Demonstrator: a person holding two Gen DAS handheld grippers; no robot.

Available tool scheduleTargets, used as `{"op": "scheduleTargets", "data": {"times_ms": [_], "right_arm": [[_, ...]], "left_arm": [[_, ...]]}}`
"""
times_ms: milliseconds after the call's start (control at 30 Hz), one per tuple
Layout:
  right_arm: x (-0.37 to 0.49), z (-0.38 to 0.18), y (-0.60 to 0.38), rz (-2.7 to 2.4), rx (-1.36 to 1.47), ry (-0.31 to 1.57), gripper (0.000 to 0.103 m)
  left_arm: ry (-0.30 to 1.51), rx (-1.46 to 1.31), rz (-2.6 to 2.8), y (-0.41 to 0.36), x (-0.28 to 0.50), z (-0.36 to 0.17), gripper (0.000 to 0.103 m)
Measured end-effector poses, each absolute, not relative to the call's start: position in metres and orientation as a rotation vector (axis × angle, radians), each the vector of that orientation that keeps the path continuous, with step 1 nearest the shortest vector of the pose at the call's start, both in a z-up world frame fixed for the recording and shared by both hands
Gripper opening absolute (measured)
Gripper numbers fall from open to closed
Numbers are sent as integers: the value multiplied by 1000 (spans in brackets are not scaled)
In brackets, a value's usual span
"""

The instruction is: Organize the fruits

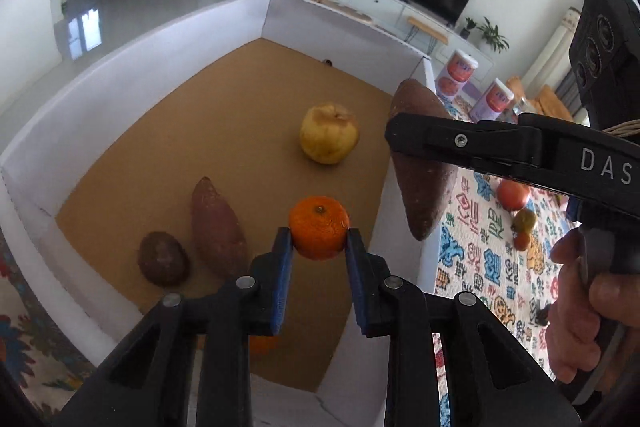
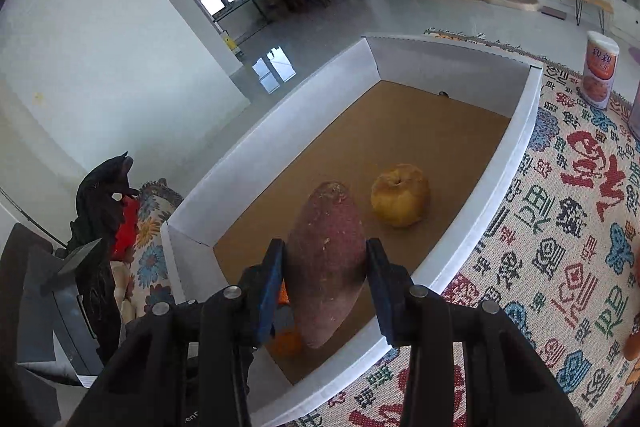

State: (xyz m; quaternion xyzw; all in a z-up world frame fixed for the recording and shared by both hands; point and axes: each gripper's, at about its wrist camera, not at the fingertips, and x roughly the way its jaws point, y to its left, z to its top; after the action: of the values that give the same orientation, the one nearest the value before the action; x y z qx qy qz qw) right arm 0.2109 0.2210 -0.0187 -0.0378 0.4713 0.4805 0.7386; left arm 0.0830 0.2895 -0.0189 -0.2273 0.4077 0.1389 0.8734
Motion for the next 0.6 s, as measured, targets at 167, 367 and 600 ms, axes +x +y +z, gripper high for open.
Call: {"op": "scheduleTargets", "data": {"times_ms": [167, 367, 600], "right_arm": [[209, -60, 243, 986, -174, 1098, 42], [206, -22, 210, 996, -123, 986, 43], [194, 84, 92, 861, -171, 613, 72]], "left_arm": [[882, -455, 327, 288, 80, -32, 45], [761, -417, 348, 276, 70, 10, 71], [608, -313, 207, 202, 84, 65, 90]]}}
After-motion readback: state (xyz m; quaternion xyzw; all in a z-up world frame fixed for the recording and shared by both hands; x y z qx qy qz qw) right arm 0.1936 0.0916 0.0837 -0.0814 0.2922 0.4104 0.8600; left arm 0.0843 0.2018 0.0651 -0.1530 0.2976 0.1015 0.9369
